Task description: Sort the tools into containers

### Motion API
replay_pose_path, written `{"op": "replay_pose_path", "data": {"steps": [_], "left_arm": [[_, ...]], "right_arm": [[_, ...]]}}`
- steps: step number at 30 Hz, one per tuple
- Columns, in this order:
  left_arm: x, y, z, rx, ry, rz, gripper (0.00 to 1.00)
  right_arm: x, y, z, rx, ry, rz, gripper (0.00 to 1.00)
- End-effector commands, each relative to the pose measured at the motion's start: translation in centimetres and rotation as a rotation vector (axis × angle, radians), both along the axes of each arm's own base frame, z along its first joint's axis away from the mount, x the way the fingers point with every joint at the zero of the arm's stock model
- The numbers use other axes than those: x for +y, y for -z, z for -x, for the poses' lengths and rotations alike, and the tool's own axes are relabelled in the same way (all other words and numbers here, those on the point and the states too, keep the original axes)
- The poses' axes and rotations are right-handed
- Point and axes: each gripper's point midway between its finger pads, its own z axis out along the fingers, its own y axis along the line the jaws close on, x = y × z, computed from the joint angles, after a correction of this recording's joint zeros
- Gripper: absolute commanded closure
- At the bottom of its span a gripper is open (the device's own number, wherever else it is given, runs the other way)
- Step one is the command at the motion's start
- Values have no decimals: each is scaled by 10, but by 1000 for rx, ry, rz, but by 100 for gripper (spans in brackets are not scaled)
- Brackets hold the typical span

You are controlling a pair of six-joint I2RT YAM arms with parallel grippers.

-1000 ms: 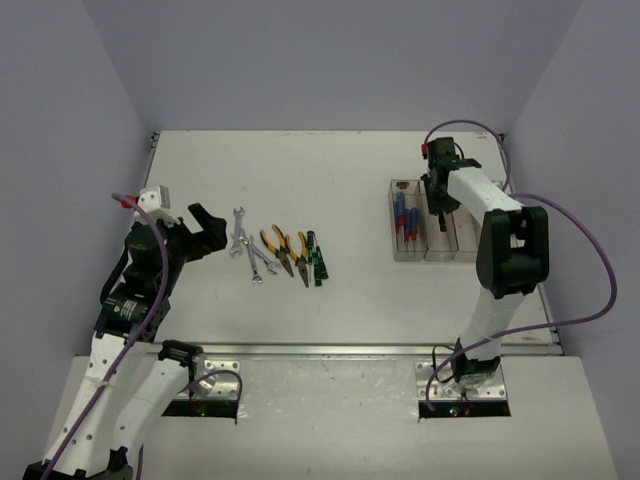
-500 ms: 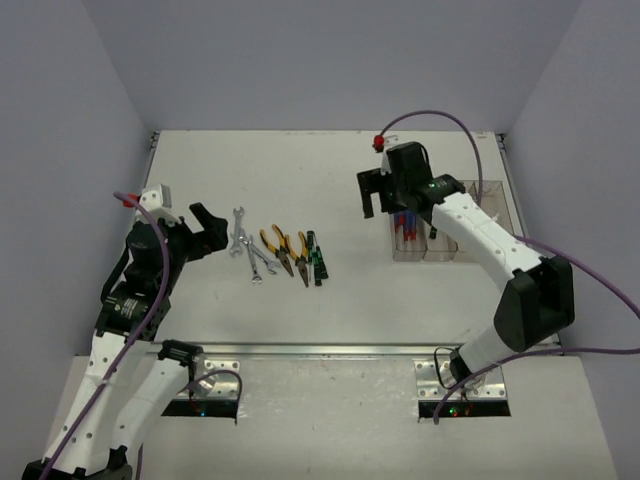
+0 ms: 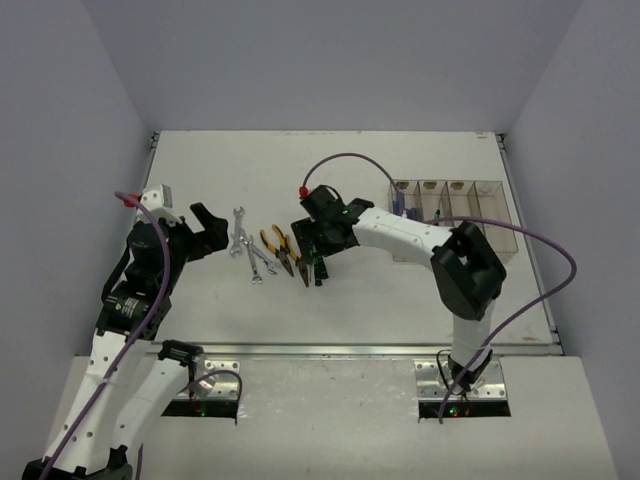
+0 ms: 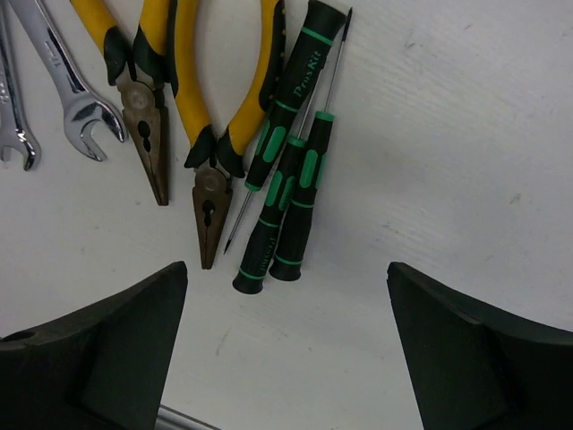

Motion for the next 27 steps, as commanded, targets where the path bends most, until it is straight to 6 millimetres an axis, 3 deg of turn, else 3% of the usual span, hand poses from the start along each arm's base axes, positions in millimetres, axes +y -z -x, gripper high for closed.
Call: {"op": "replay_pose_path", "data": {"steps": [1,3,10,17,24,27], "left_arm": [[-5,-10,-4,-47,19,10,0],[-5,-10,-4,-49,20,11,0],[-5,-12,-3,-55,23,12,0],[-4,-13,-2,-59,20,12,0],[-4,-13,-1,-61,20,12,0],[-4,-14,-1,-65,17,12,0]], "right_arm": [[-13,3,-17,-45,91,134,20],[-11,11,-16,-33,91,146,33],[-11,34,-13,6,80,177,54],[-8,52,-7,58,69,179,60],[-7,46,-9,43,86,161,61],[-5,52,-9,59,85,165,63]]}}
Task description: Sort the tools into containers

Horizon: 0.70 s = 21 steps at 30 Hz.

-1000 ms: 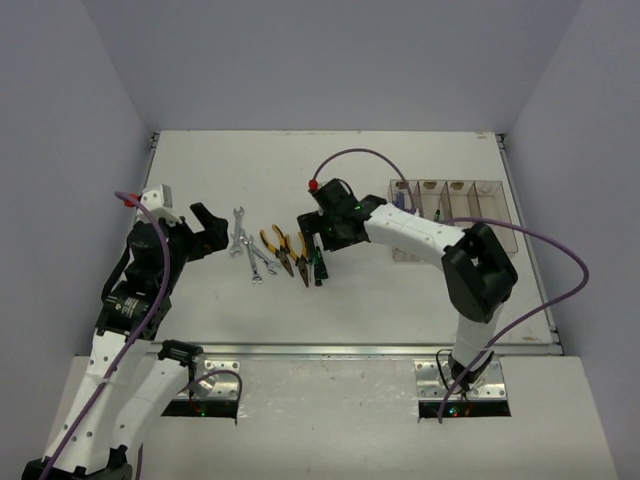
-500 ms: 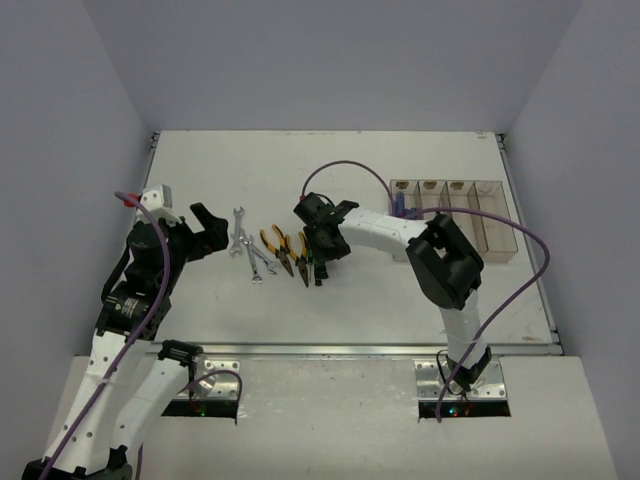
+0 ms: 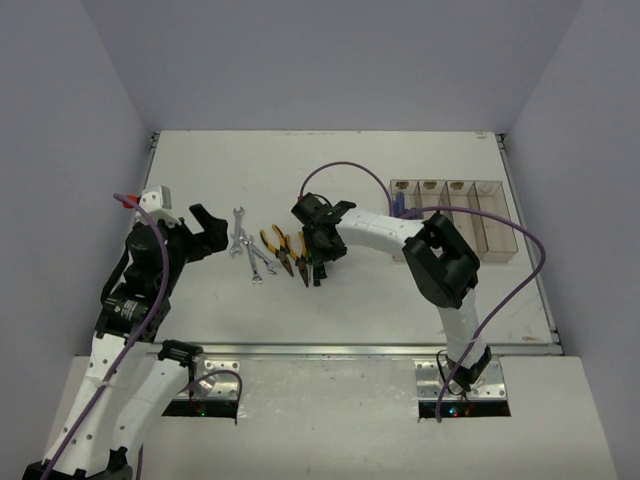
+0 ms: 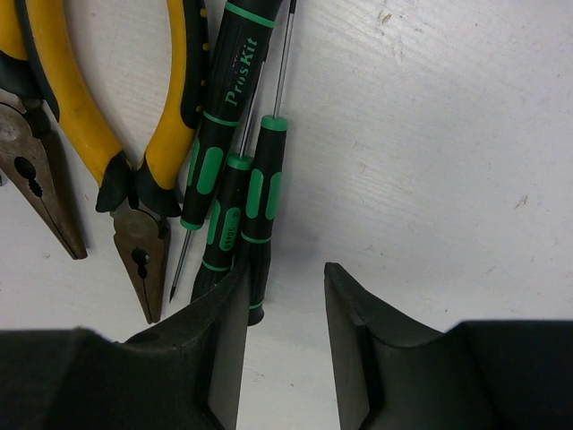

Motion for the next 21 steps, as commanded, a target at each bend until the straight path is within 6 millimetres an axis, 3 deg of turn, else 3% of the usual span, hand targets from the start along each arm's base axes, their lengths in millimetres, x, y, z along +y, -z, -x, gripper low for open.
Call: {"op": "replay_pose_path", "data": {"steps": [1,6,14,17,19,21], "left_arm": [[-3,-13,-3,-57,13,9,0],[-3,-13,-3,-58,13,9,0],[-3,-14,-2,-63,13,10,0],[-4,-15,-2,-64,14,11,0],[-4,-15,-2,-64,14,12,0],[-3,-14,-2,-63,14,11,0]], "right_arm": [[2,7,-7,4,30,7,65],[-11,26,-5,44,70,32,69],[-40,39,2,66,132,81,75],[-53,37,2,72,167,73,83],[-59,34,3,63,177,68,99],[-62,28,4,50,172,65,100]]}}
